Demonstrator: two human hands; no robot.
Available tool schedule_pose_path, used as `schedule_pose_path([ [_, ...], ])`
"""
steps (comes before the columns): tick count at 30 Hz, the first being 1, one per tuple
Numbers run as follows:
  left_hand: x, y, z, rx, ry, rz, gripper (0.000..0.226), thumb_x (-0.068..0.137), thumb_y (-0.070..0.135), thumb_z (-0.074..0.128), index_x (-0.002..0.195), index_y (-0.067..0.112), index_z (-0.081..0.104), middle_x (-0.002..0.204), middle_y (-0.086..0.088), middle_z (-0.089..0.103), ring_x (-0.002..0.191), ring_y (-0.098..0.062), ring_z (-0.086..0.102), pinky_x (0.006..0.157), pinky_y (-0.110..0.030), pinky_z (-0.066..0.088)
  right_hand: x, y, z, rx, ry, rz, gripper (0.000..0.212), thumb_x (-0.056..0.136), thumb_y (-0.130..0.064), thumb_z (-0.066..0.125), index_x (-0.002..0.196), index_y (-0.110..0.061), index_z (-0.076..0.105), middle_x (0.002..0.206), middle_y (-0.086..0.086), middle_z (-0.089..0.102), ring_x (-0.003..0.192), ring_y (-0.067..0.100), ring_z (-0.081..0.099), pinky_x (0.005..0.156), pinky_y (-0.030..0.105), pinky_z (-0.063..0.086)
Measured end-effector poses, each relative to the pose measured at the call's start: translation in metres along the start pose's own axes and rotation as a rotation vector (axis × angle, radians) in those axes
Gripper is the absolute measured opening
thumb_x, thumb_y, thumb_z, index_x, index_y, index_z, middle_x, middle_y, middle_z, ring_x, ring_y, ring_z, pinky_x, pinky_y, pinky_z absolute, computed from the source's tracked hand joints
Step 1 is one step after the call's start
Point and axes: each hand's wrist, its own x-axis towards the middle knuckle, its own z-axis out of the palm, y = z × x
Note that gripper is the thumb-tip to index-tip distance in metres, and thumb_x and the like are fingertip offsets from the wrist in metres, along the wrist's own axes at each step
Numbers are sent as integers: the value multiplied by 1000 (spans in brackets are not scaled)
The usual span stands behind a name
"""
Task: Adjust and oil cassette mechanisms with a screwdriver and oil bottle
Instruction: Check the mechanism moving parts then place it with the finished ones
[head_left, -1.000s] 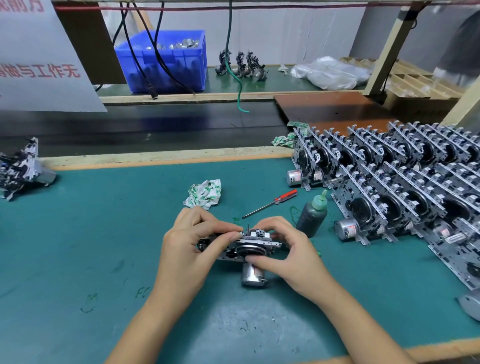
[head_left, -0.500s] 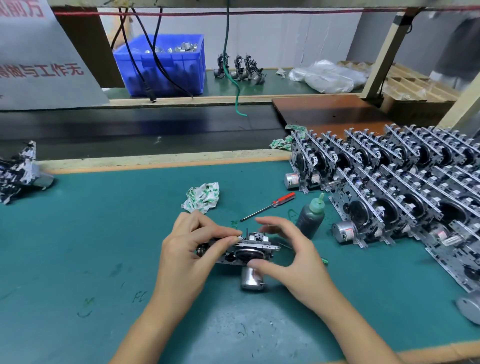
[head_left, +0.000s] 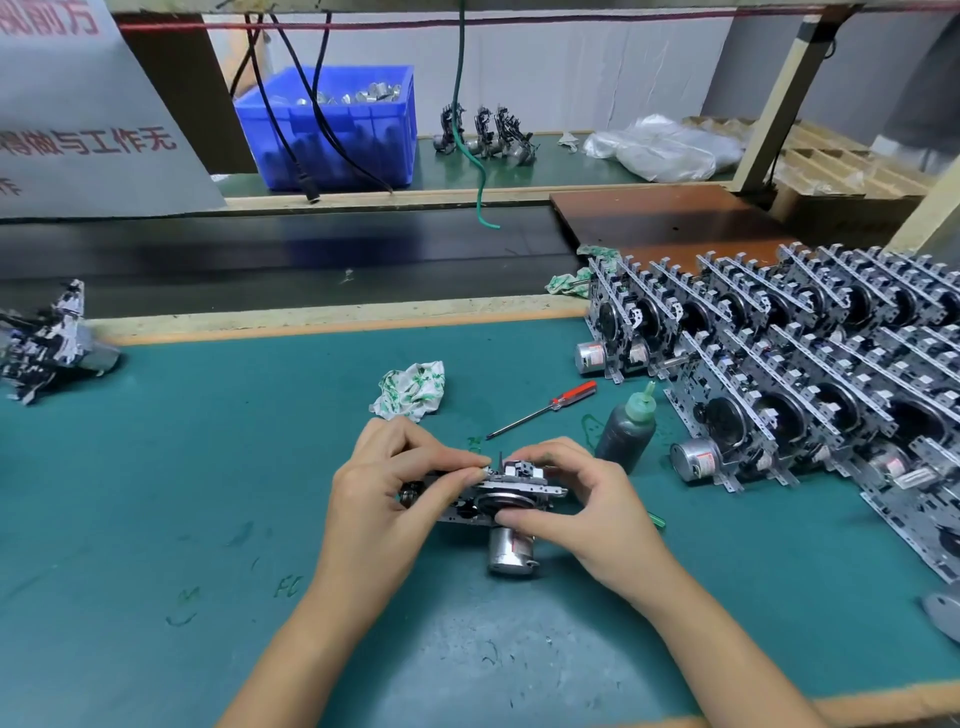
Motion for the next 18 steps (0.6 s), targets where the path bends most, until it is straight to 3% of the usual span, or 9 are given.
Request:
schedule_pose_path([
  [2,0,1,1,5,2,-3,14,76,24,68,80,36,72,74,7,55,78,-7,49,71,-10,36,-1,1,-1,-33,-2,-22,33,64,-20,86,88,-34,69,93,-11,63,94,12,61,91,31,46],
  [4,0,1,1,2,4,-4,14,76,24,68,81,36,72,75,7,56,79,-8,49,71,-9,36,-5,0,-3,-125,30,-61,32,64,-36,81,93,-39,68,96,-17,62,99,10,59,92,23,42],
  [7,1,0,1,-8,4,-5,14,76,23,69,81,36,72,75,7,56,79,-8,50,72,-10,36,-13,6,-11,-452,140,-207,37,71,-53,66,102,-34,69,93,-19,62,96,4,53,89,22,41],
  [11,1,0,1,-12,4,-3,14,76,23,69,81,36,72,75,7,56,80,-8,50,72,-10,37,-13,12,-13,-800,196,-394,43,77,-53,59,73,-13,73,83,-9,65,82,14,54,77,26,43],
  [16,0,-1,1,-23,1,-5,14,76,24,69,81,36,72,75,7,55,79,-9,50,72,-9,36,-14,14,-15,-865,226,-475,38,80,-49,60,80,-13,73,80,-9,66,79,13,55,77,23,40],
  [18,0,-1,1,-22,-1,-14,13,76,24,69,81,34,73,74,7,55,79,-9,50,72,-9,35,-14,13,-14,-899,239,-457,41,79,-50,59,73,-12,72,76,-10,66,77,15,56,74,24,41],
])
